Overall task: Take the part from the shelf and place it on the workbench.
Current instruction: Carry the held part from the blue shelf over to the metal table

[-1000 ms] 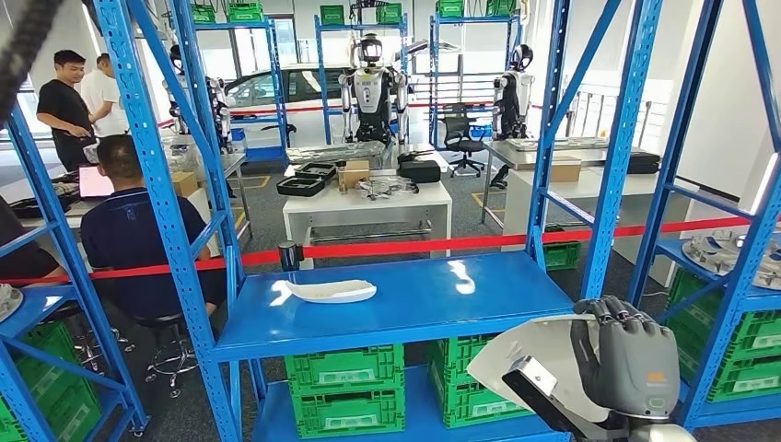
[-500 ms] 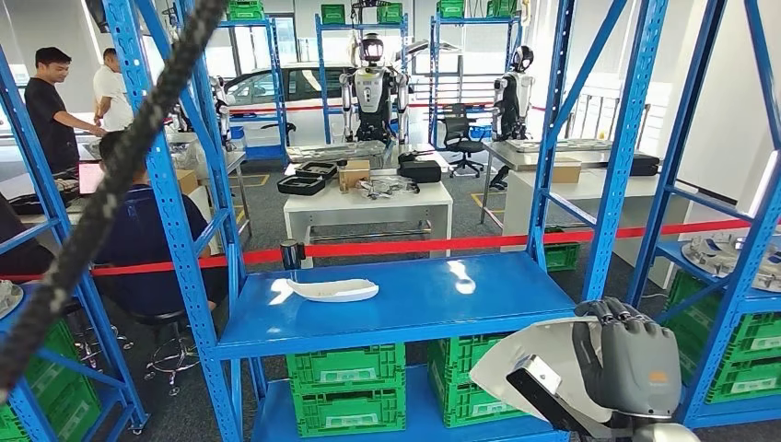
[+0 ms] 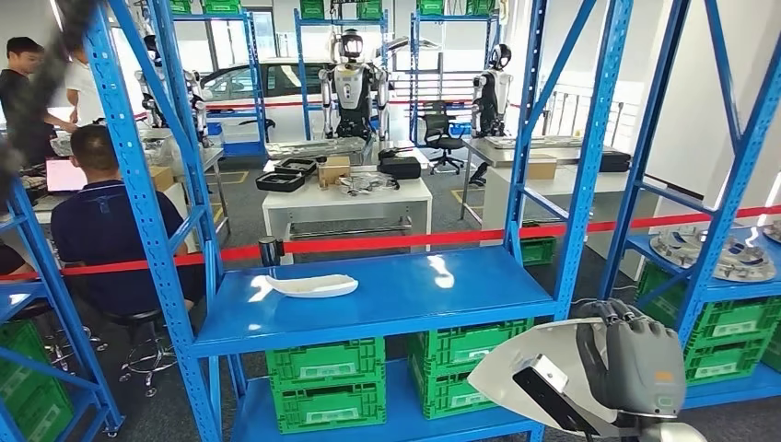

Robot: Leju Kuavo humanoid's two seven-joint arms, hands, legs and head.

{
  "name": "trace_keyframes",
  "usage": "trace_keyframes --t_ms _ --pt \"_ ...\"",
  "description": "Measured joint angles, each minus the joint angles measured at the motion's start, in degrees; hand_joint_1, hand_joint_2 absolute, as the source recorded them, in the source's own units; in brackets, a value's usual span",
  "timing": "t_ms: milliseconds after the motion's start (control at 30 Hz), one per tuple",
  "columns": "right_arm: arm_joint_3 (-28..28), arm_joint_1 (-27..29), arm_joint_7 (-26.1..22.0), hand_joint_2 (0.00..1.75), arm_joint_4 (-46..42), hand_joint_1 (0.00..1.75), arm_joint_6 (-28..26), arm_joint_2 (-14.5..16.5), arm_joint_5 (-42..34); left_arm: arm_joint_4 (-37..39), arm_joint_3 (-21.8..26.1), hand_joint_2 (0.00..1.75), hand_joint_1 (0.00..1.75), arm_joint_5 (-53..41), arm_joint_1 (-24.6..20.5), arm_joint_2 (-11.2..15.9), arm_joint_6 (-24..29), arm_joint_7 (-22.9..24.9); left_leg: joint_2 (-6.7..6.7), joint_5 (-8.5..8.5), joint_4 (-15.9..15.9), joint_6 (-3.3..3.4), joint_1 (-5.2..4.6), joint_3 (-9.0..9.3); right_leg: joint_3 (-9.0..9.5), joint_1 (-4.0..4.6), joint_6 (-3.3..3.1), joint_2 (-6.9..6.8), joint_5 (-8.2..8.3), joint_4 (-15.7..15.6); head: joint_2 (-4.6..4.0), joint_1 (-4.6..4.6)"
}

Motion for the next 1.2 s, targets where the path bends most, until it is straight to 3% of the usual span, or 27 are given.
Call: trace_keyframes --t_ms 67,100,167,200,267,333,367,400,433,500,533,567,633,700,733,800,867,900,967,1033,1067,1133,1200 --pt "-0.04 -0.22 0.12 1.75 0.00 1.40 0.11 0.05 0.19 -0.09 0.01 0.00 0.00 0.05 0.09 0.13 0.04 0.04 0.58 -0.72 1.06 -1.10 -0.29 -0.05 -0.76 0.01 -1.26 -0.90 0.15 0.74 0.02 -0.30" --pt "-0.10 -0.38 0.15 1.75 -0.02 1.40 0.13 0.07 0.28 -0.09 0.02 0.00 0.00 0.06 0.12 -0.04 0.07 0.05 1.04 -1.05 1.13 -1.42 -0.19 0.09 -1.02 -0.05 -2.21 -0.51 0.42 0.92 0.02 -0.43" --pt "-0.29 -0.45 0.18 1.75 -0.02 1.40 0.13 0.09 0.36 -0.07 0.02 0.00 0.00 0.07 0.12 0.04 0.08 0.10 1.14 -2.01 1.34 -2.00 0.05 0.03 -1.49 0.05 -3.45 0.55 1.03 1.04 0.02 -0.80" --pt "-0.39 -0.52 0.18 1.75 -0.02 1.40 0.14 0.09 0.39 -0.02 0.01 0.00 0.00 0.07 0.13 -0.07 0.07 0.11 0.40 -3.55 2.68 -2.15 0.14 -0.56 -1.78 0.08 -3.91 1.07 1.51 1.00 0.02 -0.86" --pt "-0.50 -0.66 0.19 1.75 -0.02 1.40 0.15 0.10 0.57 0.04 0.00 0.00 0.00 0.07 0.26 -0.05 0.07 0.15 -2.04 -8.73 9.23 -2.11 -0.02 -2.87 -2.52 0.28 -4.54 2.09 2.36 0.91 0.02 -0.98" --pt "-0.52 -0.69 0.26 1.75 -0.02 1.40 0.20 0.13 0.92 0.07 0.00 0.00 0.00 0.07 0.38 -0.01 0.07 0.17 -3.33 -13.05 16.83 -1.45 -0.59 -5.02 -3.37 0.83 -4.90 3.37 3.00 0.88 0.02 -1.07" --pt "-0.52 -0.69 0.33 1.75 -0.01 1.40 0.24 0.15 1.13 0.07 0.00 0.00 0.00 0.07 0.39 0.00 0.07 0.17 -3.55 -13.81 18.49 -0.95 -0.91 -5.04 -3.72 1.15 -5.00 4.02 3.26 0.88 0.02 -1.09" --pt "-0.52 -0.73 0.39 1.75 -0.01 1.40 0.27 0.15 1.28 0.07 0.00 0.00 0.00 0.08 0.38 0.01 0.07 0.17 -3.74 -13.56 17.92 -0.28 -1.29 -3.96 -4.00 1.48 -5.05 4.68 3.50 0.88 0.02 -1.09" --pt "-0.52 -0.85 0.48 1.75 0.00 1.40 0.30 0.15 1.40 0.08 0.00 0.00 0.00 0.08 0.36 0.00 0.07 0.17 -4.17 -12.58 15.17 0.57 -1.71 -1.81 -4.20 1.76 -5.07 5.33 3.70 0.87 0.02 -1.09" --pt "-0.52 -1.26 0.57 1.75 -0.01 1.40 0.33 0.16 1.53 0.07 0.00 0.00 0.00 0.09 0.28 0.03 0.06 0.16 -6.24 -10.59 7.59 2.35 -2.55 3.34 -4.36 2.06 -5.00 6.43 4.03 0.85 0.02 -1.03" --pt "-0.52 -1.49 0.62 1.75 -0.01 1.40 0.37 0.16 1.55 0.03 0.00 0.00 0.00 0.10 0.24 0.11 0.07 0.14 -7.00 -10.00 4.93 2.85 -2.92 5.09 -4.39 2.10 -4.82 6.91 4.19 0.80 0.02 -1.01" --pt "-0.52 -1.65 0.66 1.75 -0.01 1.40 0.41 0.17 1.56 0.01 0.00 0.00 0.00 0.10 0.20 0.13 0.05 0.12 -7.39 -9.77 3.63 3.05 -3.18 5.96 -4.41 2.04 -4.56 7.36 4.37 0.67 0.03 -0.98" --pt "-0.57 -1.79 0.74 1.75 -0.02 1.40 0.49 0.12 1.56 -0.03 0.00 0.00 0.00 0.14 0.14 0.14 0.04 0.08 -6.44 -9.24 2.99 2.98 -3.28 6.26 -4.45 2.07 -3.81 8.33 4.85 0.19 0.04 -1.02" --pt "-0.70 -2.00 0.79 1.75 -0.04 1.40 0.51 -0.08 1.56 -0.03 0.00 0.00 0.00 0.18 0.09 0.07 0.02 0.02 -5.27 -8.46 1.92 3.36 -2.90 6.50 -4.94 2.31 -3.25 7.54 4.14 0.88 0.04 -0.91" --pt "-0.75 -2.18 0.80 1.75 -0.04 1.40 0.52 -0.18 1.56 -0.03 0.00 0.00 0.00 0.20 0.11 0.03 0.02 -0.02 -4.61 -8.10 1.42 3.58 -2.69 6.53 -5.79 2.43 -3.02 6.48 2.80 2.72 0.04 -0.83" --pt "-0.78 -2.38 0.80 1.75 -0.03 1.40 0.63 -0.29 1.57 0.01 0.01 0.00 0.00 0.20 0.21 -0.03 0.02 -0.06 -3.40 -7.86 1.24 3.89 -2.65 6.25 -8.59 2.33 -2.55 4.35 -1.07 9.27 0.04 -0.68" --pt "-0.78 -2.26 0.80 1.75 -0.02 1.40 0.80 -0.32 1.57 0.04 0.01 0.00 0.00 0.21 0.29 -0.07 0.01 -0.07 -2.10 -7.82 1.42 3.89 -2.66 5.86 -10.39 2.17 -2.11 3.67 -2.99 14.21 0.04 -0.64" --pt "-0.78 -2.23 0.80 1.75 -0.02 1.40 0.85 -0.36 1.57 0.05 0.01 0.00 0.00 0.22 0.29 -0.08 0.01 -0.07 -1.45 -7.81 1.52 3.88 -2.66 5.70 -9.78 2.10 -2.00 3.46 -2.48 13.78 0.04 -0.62" --pt "-0.78 -2.32 0.80 1.75 -0.02 1.40 0.88 -0.49 1.57 0.05 0.02 0.00 0.00 0.23 0.23 -0.10 0.01 -0.07 -0.21 -7.83 1.80 3.77 -2.70 5.58 -5.30 2.11 -2.08 2.01 0.35 6.90 0.04 -0.60" --pt "-0.79 -2.49 0.83 1.75 -0.07 1.40 0.87 -0.55 1.56 0.05 0.02 0.00 0.00 0.25 0.18 -0.14 0.01 -0.07 0.76 -7.97 2.11 3.35 -2.96 5.60 -1.46 2.37 -2.73 -0.01 2.17 0.35 0.04 -0.61" --pt "-0.81 -2.58 0.83 1.75 -0.11 1.40 0.86 -0.57 1.55 0.05 0.01 0.00 0.00 0.26 0.15 -0.16 0.01 -0.08 1.20 -8.00 2.18 3.04 -3.05 5.66 -0.85 2.52 -3.16 -0.48 2.40 -1.02 0.04 -0.63" --pt "-0.85 -2.65 0.81 1.75 -0.19 1.40 0.88 -0.73 1.53 0.05 0.01 0.00 0.00 0.27 0.11 -0.22 -0.03 -0.09 2.15 -7.95 2.05 2.42 -3.11 5.83 -1.14 2.57 -3.96 0.45 2.76 -1.34 0.04 -0.65" --pt "-0.89 -2.79 0.70 1.75 -0.22 1.40 1.01 -0.92 1.36 0.06 0.01 0.00 0.00 0.26 0.07 -0.24 -0.08 -0.14 1.23 -8.70 2.84 1.68 -3.00 5.51 -1.18 2.17 -4.65 1.48 3.46 -1.82 0.04 -0.66"
